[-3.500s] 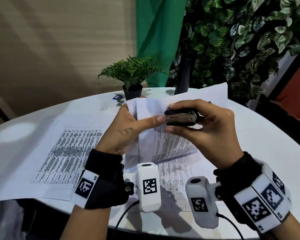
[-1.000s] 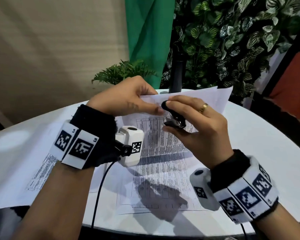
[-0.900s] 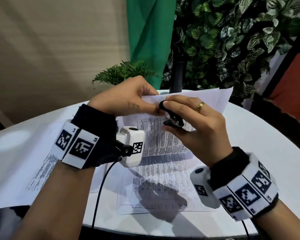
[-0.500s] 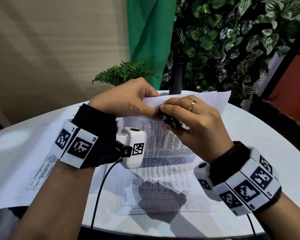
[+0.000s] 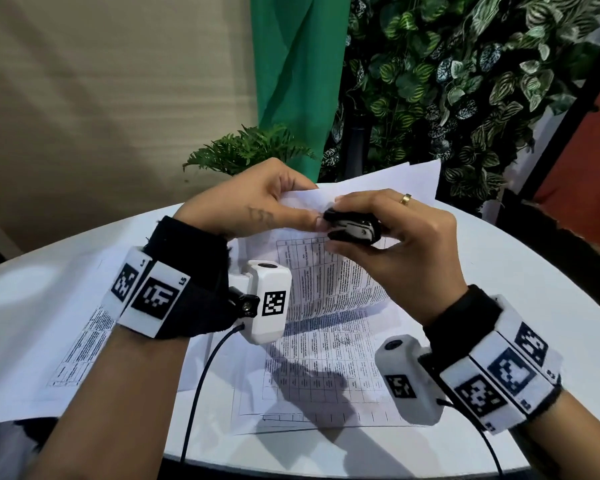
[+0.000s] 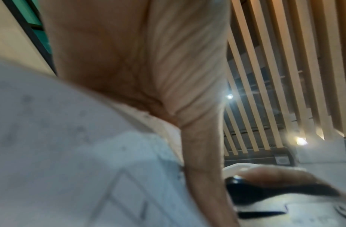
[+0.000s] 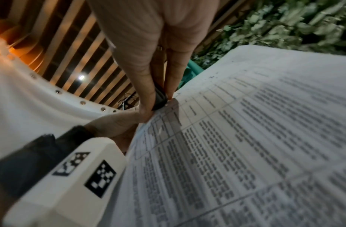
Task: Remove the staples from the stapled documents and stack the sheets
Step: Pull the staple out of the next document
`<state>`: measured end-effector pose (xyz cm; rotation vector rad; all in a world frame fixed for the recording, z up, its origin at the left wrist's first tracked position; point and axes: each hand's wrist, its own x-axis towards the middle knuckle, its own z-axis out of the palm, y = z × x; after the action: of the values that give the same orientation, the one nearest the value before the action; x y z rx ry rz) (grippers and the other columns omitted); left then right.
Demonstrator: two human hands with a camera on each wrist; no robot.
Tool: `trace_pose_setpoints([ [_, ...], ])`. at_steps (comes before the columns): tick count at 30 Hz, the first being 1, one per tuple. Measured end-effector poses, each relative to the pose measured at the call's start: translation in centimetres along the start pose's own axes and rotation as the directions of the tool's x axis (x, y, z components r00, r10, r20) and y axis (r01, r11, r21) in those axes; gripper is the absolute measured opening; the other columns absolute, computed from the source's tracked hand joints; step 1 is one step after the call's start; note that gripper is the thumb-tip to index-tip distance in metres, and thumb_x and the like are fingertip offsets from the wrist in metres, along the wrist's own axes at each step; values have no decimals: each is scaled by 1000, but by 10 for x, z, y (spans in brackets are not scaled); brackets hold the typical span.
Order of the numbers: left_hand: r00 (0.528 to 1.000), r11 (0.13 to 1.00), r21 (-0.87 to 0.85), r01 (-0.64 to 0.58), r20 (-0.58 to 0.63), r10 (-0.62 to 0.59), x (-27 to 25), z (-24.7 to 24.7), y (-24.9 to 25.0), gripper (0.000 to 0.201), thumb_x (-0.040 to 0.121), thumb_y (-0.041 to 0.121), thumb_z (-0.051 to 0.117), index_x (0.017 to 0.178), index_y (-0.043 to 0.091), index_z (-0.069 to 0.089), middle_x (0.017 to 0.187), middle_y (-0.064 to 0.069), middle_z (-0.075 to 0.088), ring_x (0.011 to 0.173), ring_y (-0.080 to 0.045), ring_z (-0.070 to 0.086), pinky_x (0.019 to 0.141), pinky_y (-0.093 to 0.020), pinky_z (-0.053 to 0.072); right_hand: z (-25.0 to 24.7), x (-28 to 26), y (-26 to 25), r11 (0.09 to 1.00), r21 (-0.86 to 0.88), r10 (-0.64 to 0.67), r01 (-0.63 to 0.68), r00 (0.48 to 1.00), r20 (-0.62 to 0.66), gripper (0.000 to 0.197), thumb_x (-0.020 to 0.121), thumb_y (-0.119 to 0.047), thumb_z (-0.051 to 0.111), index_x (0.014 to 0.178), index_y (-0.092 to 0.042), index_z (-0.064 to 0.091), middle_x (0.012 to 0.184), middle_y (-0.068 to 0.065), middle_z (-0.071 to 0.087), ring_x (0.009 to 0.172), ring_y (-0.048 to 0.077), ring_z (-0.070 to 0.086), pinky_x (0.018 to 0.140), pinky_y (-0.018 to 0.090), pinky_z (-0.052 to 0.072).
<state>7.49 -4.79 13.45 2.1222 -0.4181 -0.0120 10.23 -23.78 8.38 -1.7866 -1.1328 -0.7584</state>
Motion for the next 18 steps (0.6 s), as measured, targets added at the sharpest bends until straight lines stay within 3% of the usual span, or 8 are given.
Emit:
trace_pose_setpoints([
  [2,1000,999,-30,-20,-3,20,0,1,0,28,73,17,70,96,1,71,85,-7,74,76,-12,64,70,-16,48,-1,-1,-1,989,122,82,-80,997,-15,33,69,-20,80,97,-8,70,91,0,70,84,9,65,72,27,55],
  [4,999,998,-54,-39,-4,39,-1,2,0,29,74,14,68,99,0,70,87,-4,73,77,-9,65,71,-15,49,-1,-2,-3,980,168,113,-107,993,-26,34,68,-20,81,98,-11,69,91,-5,69,86,6,66,73,26,56],
  [8,998,996,-62,-65,-3,65,-2,2,-2,31,76,13,68,102,-3,69,95,-10,73,85,-15,68,77,-18,50,0,-2,-3,987,139,92,-87,995,-32,32,68,-20,81,97,-10,70,90,-5,69,83,6,65,73,27,55],
  [12,997,995,-76,-71,11,72,-3,1,-5,26,76,17,70,98,4,71,90,-11,74,77,-28,67,75,-20,51,-1,-2,-4,995,88,45,-42,999,-30,29,71,-21,79,94,-7,70,88,2,70,80,12,65,72,29,54],
  [18,994,990,-96,-106,10,107,-6,4,-4,28,78,12,66,102,-1,69,96,-5,74,87,-10,68,80,-17,49,-1,-2,-8,989,135,61,-55,997,-43,29,69,-20,82,91,-6,69,85,2,70,80,10,65,72,24,53],
])
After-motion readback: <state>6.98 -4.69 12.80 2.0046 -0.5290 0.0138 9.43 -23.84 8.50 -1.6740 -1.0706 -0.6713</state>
